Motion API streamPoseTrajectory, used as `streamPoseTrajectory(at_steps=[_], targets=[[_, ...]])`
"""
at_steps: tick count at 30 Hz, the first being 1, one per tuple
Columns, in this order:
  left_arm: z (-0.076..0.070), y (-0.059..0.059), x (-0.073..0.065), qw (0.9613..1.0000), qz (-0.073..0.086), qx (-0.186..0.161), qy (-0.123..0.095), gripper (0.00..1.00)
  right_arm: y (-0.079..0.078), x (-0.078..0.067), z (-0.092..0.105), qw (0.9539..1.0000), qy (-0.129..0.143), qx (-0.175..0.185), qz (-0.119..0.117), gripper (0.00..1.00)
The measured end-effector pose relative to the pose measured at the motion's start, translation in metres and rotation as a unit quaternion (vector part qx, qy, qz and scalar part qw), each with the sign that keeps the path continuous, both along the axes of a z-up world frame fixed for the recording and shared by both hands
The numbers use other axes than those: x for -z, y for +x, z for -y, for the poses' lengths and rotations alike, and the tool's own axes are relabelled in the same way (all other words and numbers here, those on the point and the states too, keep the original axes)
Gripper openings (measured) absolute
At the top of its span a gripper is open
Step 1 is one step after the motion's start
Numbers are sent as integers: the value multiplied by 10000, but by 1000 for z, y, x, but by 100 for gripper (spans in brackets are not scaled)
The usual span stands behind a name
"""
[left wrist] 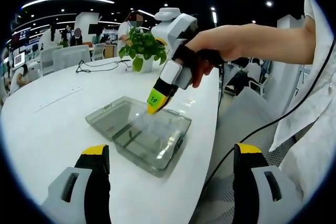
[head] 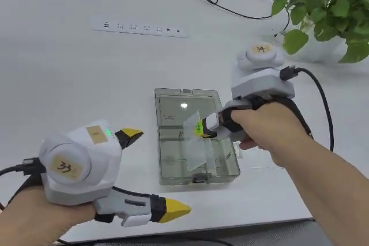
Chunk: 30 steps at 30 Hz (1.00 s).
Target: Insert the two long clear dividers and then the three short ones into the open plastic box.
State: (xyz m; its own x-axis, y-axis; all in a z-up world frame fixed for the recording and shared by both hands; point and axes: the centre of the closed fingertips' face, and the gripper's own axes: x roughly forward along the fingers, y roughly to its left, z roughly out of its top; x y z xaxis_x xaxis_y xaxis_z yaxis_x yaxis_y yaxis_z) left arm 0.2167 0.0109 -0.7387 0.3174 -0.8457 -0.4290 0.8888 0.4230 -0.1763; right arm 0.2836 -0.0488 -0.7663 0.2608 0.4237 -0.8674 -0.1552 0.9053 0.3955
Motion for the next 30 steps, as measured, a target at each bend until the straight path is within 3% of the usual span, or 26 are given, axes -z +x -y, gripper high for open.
streamPoseTrajectory(at_steps=[7,30], targets=[[0,1,1,10000,-11,0,-16,100,-1,8,1,9999,-95,-16,-51,6],[-2,3,3,9999,-99,-67,-59,100,-1,22,0,9996,-265,-61,86,6]])
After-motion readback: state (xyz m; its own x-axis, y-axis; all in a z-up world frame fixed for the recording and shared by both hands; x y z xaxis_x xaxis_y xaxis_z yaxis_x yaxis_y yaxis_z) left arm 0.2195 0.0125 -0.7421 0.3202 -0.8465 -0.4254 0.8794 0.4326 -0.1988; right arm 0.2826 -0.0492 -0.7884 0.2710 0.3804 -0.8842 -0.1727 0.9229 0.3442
